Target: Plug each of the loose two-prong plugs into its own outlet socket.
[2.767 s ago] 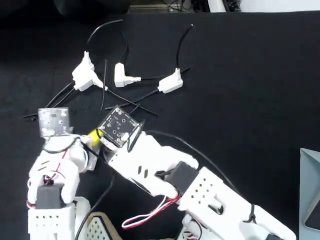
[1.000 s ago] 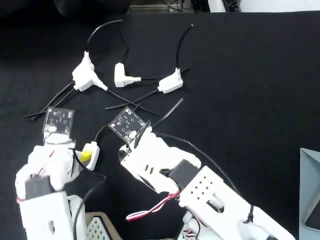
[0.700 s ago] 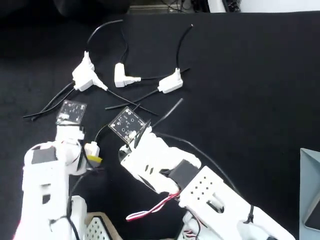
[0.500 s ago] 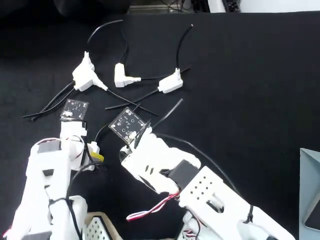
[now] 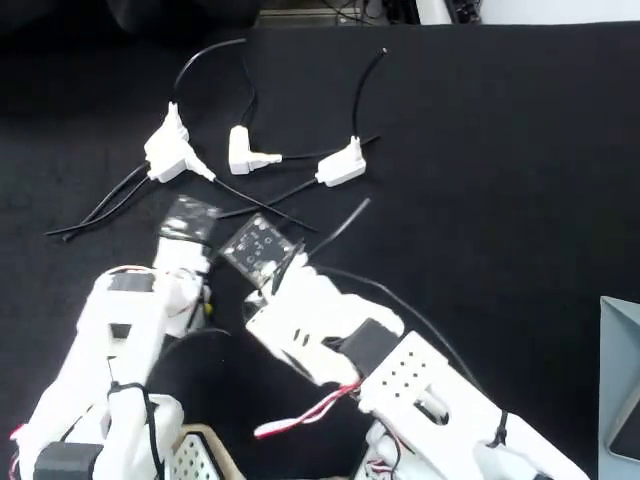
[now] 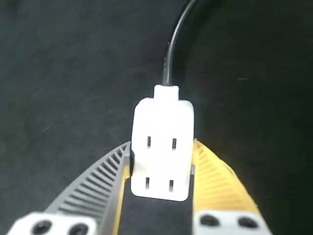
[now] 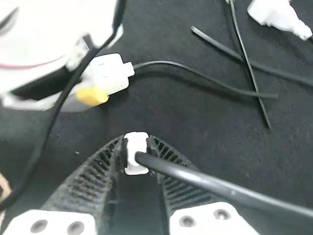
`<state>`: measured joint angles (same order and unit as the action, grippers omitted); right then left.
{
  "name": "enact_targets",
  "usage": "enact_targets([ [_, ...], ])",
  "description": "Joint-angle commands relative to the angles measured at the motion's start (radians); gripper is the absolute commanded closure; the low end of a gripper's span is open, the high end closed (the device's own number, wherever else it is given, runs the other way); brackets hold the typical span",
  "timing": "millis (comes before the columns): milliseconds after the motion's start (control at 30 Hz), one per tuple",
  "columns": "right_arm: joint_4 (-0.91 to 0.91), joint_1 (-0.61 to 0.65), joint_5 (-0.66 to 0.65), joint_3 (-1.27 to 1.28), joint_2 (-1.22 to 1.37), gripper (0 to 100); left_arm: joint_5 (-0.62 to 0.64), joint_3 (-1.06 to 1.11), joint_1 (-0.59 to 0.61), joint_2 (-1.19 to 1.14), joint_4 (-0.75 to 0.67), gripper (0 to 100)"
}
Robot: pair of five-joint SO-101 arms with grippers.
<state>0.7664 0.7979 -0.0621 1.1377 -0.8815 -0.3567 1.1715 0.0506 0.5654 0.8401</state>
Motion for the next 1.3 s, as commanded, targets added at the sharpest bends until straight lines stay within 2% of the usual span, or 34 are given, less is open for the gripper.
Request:
enact_targets([
  [0, 0.06, -0.063, 0.002, -0.058, -0.025, 98.7, 0.006, -0.041, -0.137, 0.003, -0.031, 95],
  [233, 0.157, -0.075, 0.002, -0.107, -0.068, 98.7, 0.005, -0.041, -0.217, -0.006, -0.11, 94],
  [333, 0.161, -0.109, 0.0, -0.088, -0.143, 98.7, 0.014, -0.041, -0.214, -0.006, -0.101, 83],
  [433, 0.164, -0.143, -0.014, -0.082, -0.206, 98.7, 0.115, -0.044, -0.191, 0.005, -0.058, 69],
  [500, 0.163, -0.149, -0.035, -0.065, -0.228, 98.7, 0.144, -0.084, -0.168, 0.005, -0.015, 68],
  [633, 0.157, -0.147, -0.041, -0.053, -0.232, 98.7, 0.121, -0.183, -0.127, 0.006, 0.117, 70],
  [767, 0.153, -0.146, -0.041, -0.05, -0.232, 98.7, 0.124, -0.285, -0.047, 0.066, 0.259, 69],
  [933, 0.06, -0.11, -0.041, -0.005, -0.231, 98.7, 0.129, -0.312, 0.085, 0.281, 0.359, 69],
  [1100, 0.005, -0.035, -0.038, 0.013, -0.209, 98.7, 0.218, -0.213, 0.24, 0.535, 0.37, 69],
  [1267, -0.107, 0.003, -0.04, -0.015, -0.035, 98.7, 0.33, -0.035, 0.309, 0.738, 0.296, 69],
])
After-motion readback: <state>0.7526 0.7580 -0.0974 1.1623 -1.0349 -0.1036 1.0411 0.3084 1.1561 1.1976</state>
